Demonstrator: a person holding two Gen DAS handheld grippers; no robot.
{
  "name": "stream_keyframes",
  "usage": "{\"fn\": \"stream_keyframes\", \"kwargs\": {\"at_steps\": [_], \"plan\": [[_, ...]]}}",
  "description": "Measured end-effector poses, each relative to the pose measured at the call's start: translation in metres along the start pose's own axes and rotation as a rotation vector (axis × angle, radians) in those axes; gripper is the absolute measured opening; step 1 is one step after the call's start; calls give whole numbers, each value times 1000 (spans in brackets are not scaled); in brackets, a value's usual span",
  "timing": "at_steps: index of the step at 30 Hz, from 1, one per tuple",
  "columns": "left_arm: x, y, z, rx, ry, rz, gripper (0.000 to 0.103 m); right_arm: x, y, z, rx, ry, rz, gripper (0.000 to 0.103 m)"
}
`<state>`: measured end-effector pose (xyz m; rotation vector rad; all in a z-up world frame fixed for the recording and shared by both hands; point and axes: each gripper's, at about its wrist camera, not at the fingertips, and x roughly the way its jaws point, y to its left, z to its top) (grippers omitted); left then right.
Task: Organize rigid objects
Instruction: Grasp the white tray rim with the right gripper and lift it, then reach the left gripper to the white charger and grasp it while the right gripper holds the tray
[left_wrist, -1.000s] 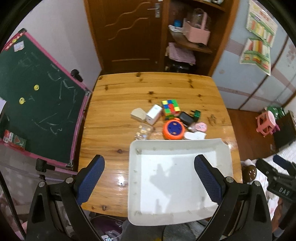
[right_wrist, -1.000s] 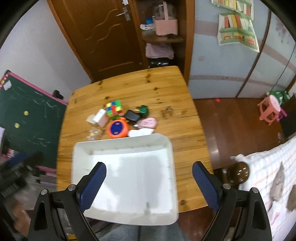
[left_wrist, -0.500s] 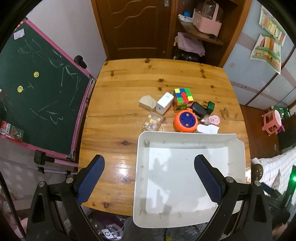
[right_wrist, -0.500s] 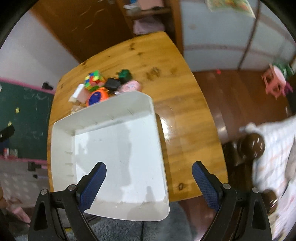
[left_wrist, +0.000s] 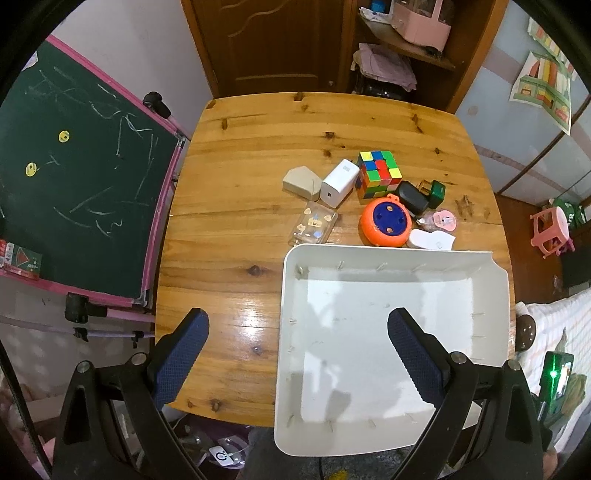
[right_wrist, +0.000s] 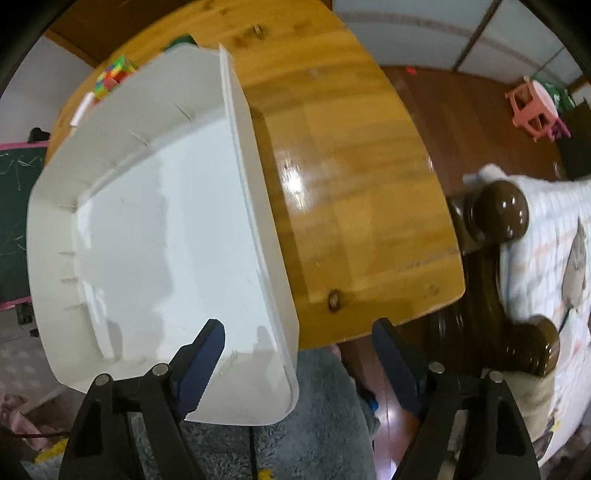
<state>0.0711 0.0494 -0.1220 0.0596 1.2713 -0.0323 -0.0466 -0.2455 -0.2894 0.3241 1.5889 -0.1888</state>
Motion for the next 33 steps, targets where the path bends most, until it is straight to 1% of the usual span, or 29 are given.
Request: {"fn": "stream_keyframes", "kwargs": {"at_steps": [3, 6, 8, 10, 11, 12, 13, 15, 17, 18, 21, 25, 26, 28, 30, 33], "plan": [[4, 1, 1, 3, 6, 2, 98, 7, 4, -2, 2, 27, -5, 80], [7, 3, 2, 8, 7, 4, 98, 13, 6, -3, 15, 51, -31, 79], [9, 3, 3, 13, 5, 6, 98, 16, 6, -3, 29, 63, -38, 77], [12, 5, 4, 15, 5, 10, 98, 21, 1, -5, 51, 76, -47, 71], [13, 5, 4, 15, 5, 12, 98, 22, 0, -6, 63, 80, -48, 70], [15, 7, 5, 15, 6, 14, 98, 23, -1, -7, 74, 83, -45, 67], [16, 7, 5, 15, 7, 14, 98, 24, -2, -7, 83, 86, -43, 59], [19, 8, 6, 15, 10, 15, 98, 27, -3, -8, 97, 94, -35, 53], [23, 9, 8, 16, 14, 15, 98, 30, -3, -8, 113, 99, -33, 53], [25, 10, 8, 19, 18, 15, 98, 32, -4, -8, 120, 103, -32, 49], [28, 9, 9, 28, 23, 15, 98, 37, -7, -7, 141, 115, -16, 39], [32, 10, 11, 42, 27, 16, 98, 39, -8, -6, 172, 111, -2, 19], [33, 10, 12, 45, 27, 16, 98, 39, -7, -5, 176, 111, -3, 17], [34, 11, 13, 48, 27, 16, 98, 39, -4, -3, 174, 113, 1, 9], [35, 14, 16, 44, 26, 17, 98, 38, -1, -3, 172, 115, -17, 9], [38, 17, 20, 36, 24, 19, 98, 36, -1, -3, 194, 118, -10, 9]]}}
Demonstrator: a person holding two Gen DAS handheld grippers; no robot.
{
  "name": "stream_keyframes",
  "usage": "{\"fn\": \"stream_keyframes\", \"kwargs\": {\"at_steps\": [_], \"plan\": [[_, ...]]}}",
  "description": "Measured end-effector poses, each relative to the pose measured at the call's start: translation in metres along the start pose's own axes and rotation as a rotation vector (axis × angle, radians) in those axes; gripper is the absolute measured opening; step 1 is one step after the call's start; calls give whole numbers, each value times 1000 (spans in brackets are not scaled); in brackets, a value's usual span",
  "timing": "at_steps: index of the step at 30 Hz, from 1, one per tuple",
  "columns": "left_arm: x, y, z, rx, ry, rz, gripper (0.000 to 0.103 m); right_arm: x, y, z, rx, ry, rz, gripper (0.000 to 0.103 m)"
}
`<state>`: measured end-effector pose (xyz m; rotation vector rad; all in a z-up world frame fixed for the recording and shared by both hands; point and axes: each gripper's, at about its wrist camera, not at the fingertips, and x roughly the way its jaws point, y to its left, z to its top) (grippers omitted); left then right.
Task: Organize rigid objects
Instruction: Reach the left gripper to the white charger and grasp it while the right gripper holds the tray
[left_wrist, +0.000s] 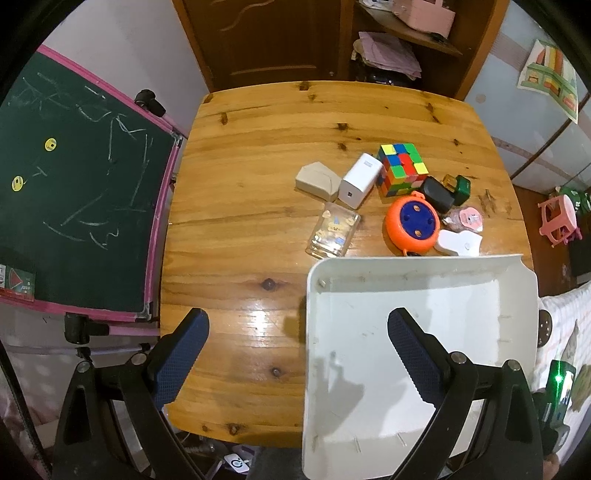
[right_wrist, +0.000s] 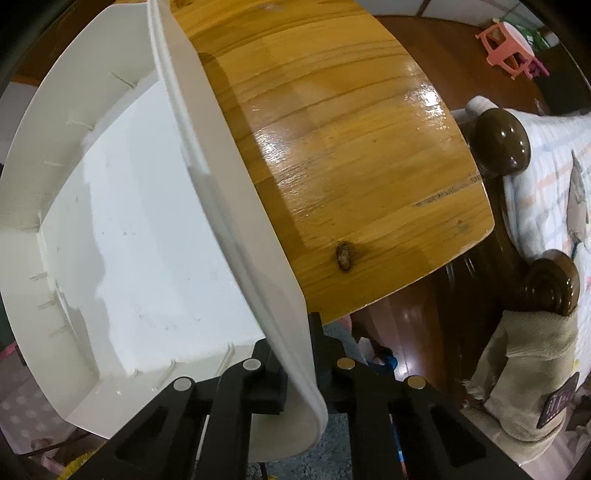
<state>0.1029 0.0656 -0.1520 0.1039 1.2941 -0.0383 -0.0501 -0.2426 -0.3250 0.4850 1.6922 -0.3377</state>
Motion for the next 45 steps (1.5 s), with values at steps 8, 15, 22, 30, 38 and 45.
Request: {"fn": "stream_keyframes", "kwargs": {"at_steps": [8, 15, 22, 30, 38, 45], "plan": [[12, 7, 14, 11, -11, 24, 98, -1, -1, 0, 21, -5, 7, 9], [28, 14, 34, 48, -23, 33, 98, 2, -1, -1, 16, -15, 1, 9], [58, 7, 56, 155, 19, 23, 98, -1, 4, -5, 25, -27, -2, 9], [87, -27, 98, 281, -21, -42, 96, -2, 4, -5, 39, -33, -5, 9], [139, -68, 120, 415, 67, -38, 73, -1, 0, -3, 64, -29, 4, 9], [168, -77, 128, 431, 139, -68, 56, 1, -3, -3, 81, -25, 14, 9]]}}
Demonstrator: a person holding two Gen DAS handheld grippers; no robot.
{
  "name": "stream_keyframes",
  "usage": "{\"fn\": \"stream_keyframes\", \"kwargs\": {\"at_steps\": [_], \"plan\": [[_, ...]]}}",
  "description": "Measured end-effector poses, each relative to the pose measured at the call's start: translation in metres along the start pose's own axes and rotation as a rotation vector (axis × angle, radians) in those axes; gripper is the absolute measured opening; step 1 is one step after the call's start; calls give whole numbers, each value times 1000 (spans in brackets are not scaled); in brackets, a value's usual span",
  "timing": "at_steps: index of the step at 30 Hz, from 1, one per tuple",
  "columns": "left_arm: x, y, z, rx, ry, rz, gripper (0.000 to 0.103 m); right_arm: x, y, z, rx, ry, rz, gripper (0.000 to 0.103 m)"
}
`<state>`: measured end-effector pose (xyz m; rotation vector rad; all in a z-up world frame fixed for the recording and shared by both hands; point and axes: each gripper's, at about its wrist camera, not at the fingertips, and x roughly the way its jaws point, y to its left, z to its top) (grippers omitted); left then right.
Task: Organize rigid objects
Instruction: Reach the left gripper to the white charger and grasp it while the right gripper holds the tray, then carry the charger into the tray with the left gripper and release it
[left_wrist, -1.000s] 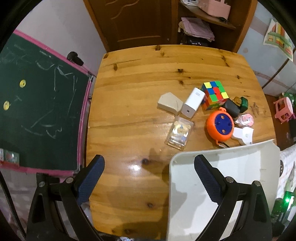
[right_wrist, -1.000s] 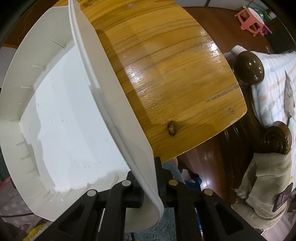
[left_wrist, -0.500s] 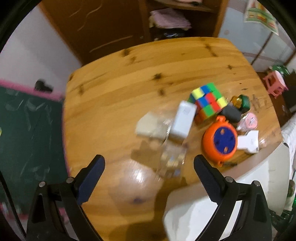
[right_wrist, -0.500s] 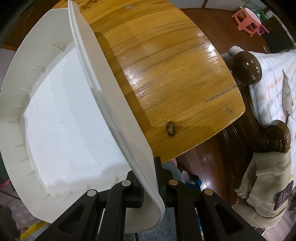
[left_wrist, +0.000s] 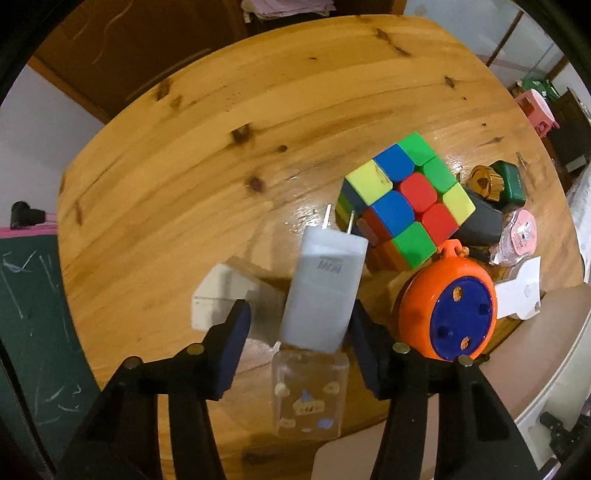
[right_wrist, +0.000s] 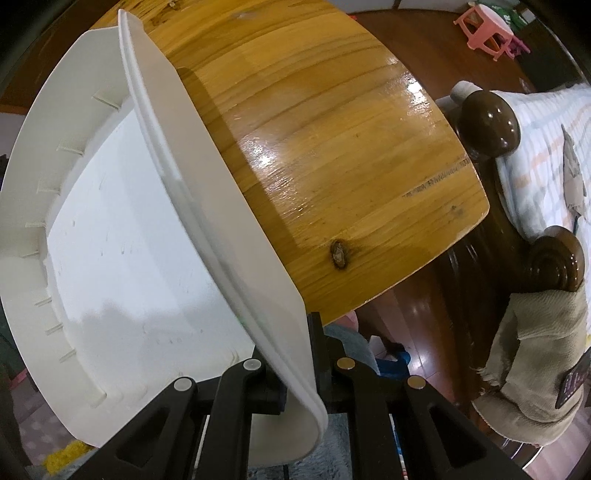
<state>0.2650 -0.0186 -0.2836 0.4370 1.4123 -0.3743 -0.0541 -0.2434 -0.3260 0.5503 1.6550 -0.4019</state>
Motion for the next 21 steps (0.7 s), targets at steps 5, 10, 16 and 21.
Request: {"fn": "stream_keyframes", "kwargs": {"at_steps": [5, 10, 16, 21], "plan": [[1, -6, 6, 43, -16, 3, 51, 5, -2, 1, 9, 13, 5, 9], [5, -17, 12, 89, -12, 2, 36, 9, -4, 3, 15, 24, 5, 9], [6, -25, 14, 89, -3, 20, 34, 9, -4, 3, 19, 26, 10, 9], [-10, -30, 2, 72, -19, 30, 34, 9, -5, 2, 24, 23, 15, 9]]}}
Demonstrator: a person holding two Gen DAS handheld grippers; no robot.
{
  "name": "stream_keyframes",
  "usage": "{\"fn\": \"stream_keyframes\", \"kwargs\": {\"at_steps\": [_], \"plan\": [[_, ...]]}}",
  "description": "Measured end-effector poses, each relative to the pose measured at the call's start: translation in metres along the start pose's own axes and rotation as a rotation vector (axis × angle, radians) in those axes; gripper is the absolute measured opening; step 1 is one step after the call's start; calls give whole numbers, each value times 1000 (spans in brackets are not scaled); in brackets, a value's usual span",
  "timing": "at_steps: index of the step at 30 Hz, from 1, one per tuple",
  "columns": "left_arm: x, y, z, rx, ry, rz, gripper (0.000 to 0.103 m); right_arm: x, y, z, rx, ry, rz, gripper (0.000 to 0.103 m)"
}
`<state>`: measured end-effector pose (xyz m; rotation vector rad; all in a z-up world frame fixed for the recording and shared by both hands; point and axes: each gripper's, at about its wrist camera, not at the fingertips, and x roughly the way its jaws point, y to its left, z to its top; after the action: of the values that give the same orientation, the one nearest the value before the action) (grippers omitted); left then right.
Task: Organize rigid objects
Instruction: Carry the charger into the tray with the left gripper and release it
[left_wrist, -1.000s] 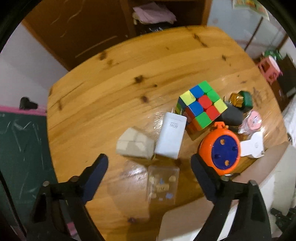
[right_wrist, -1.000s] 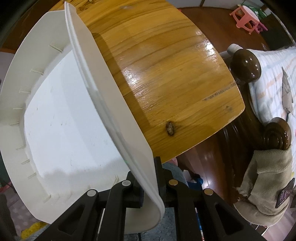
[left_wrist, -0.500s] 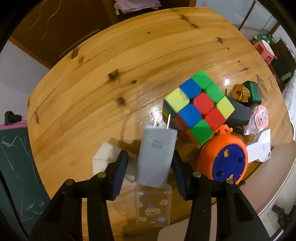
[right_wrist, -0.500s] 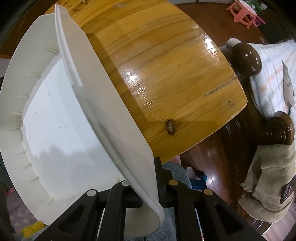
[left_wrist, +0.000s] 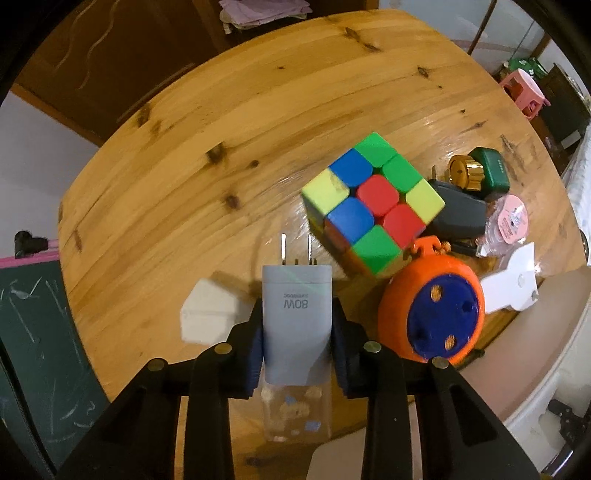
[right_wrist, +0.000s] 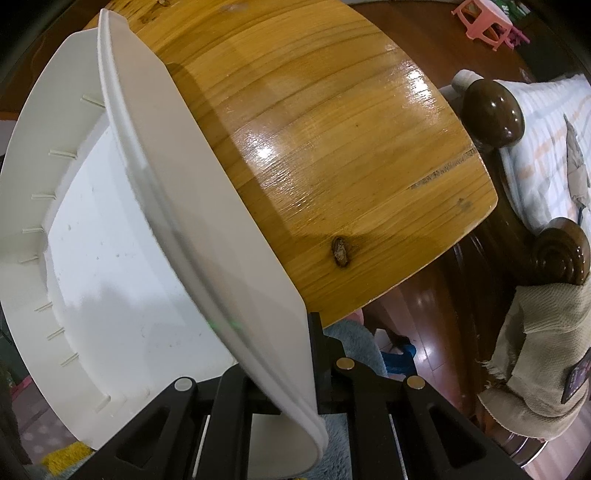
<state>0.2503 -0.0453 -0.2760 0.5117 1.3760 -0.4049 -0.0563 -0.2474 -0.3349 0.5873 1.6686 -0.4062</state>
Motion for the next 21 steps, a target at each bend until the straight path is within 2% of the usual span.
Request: {"fn": "stream_keyframes", "kwargs": {"at_steps": [8, 14, 21], "plan": [[-60, 26, -29, -100, -59, 17, 34, -4, 6, -1, -36, -22, -14, 9], [-124, 38, -61, -137, -153, 4, 34, -5, 6, 2, -33, -19, 1, 9], [-175, 8, -97, -133, -191, -70, 34, -9, 1, 5, -46, -20, 29, 10]]}}
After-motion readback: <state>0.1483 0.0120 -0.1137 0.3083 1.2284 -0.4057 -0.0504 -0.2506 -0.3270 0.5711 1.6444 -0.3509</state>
